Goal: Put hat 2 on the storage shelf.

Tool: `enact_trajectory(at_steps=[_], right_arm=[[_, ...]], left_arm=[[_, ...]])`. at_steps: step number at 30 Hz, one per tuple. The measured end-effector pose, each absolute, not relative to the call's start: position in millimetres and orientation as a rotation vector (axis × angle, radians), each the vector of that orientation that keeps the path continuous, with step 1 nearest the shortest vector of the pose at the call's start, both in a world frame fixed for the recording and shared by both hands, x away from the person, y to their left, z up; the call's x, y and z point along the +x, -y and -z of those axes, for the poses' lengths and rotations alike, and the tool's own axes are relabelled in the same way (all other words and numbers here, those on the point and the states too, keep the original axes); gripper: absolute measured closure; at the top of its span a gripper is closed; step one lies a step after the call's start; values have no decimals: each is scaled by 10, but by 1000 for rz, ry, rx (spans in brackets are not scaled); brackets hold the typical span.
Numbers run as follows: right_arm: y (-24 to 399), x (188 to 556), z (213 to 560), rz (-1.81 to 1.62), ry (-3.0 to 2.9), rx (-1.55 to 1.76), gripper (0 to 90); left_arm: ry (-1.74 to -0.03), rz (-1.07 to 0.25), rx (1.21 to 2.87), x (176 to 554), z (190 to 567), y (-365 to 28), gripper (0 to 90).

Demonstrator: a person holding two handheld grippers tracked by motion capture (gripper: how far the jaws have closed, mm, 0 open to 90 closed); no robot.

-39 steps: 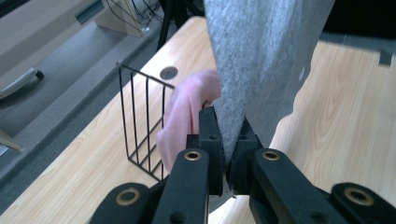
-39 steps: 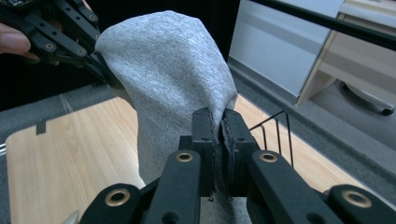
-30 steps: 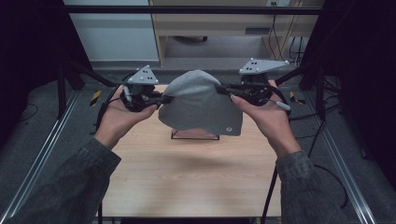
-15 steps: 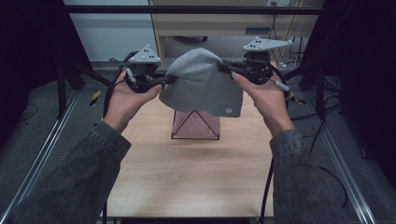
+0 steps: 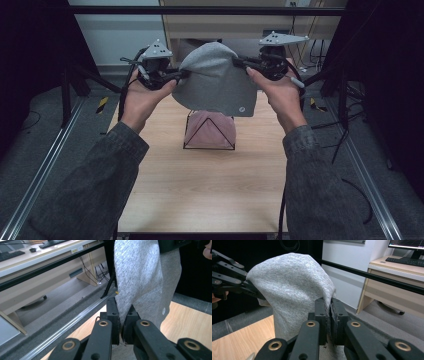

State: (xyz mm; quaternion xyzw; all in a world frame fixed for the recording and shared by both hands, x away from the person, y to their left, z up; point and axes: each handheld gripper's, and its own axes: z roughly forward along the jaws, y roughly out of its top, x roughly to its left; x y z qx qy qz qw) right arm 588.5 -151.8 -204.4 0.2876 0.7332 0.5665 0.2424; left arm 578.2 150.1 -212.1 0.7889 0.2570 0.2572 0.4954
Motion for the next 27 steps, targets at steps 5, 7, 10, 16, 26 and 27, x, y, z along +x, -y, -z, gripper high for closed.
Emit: enact_trajectory(at_steps=[5, 7, 10, 16, 26, 27], right_arm=[[1515, 5992, 2065, -1547, -1997, 787, 854], [1520, 6035, 2063, -1547, -1993, 788, 854], [1531, 6098, 2063, -1551, -1982, 800, 854], [1574, 6238, 2110, -1548, -1974, 827, 854], [1610, 6404, 2254, -1532, -1989, 868, 854], [1609, 6413, 2262, -1534, -1988, 869, 854]], left_arm=[[-642, -631, 1895, 5854, 2151, -1479, 865], [-643, -639, 1891, 5881, 2154, -1462, 865], [-645, -660, 1896, 5926, 2174, -1431, 863], [-656, -678, 1887, 6043, 2219, -1400, 860], [-662, -677, 1906, 6150, 2327, -1358, 861], [-664, -677, 1903, 6162, 2337, -1358, 861]])
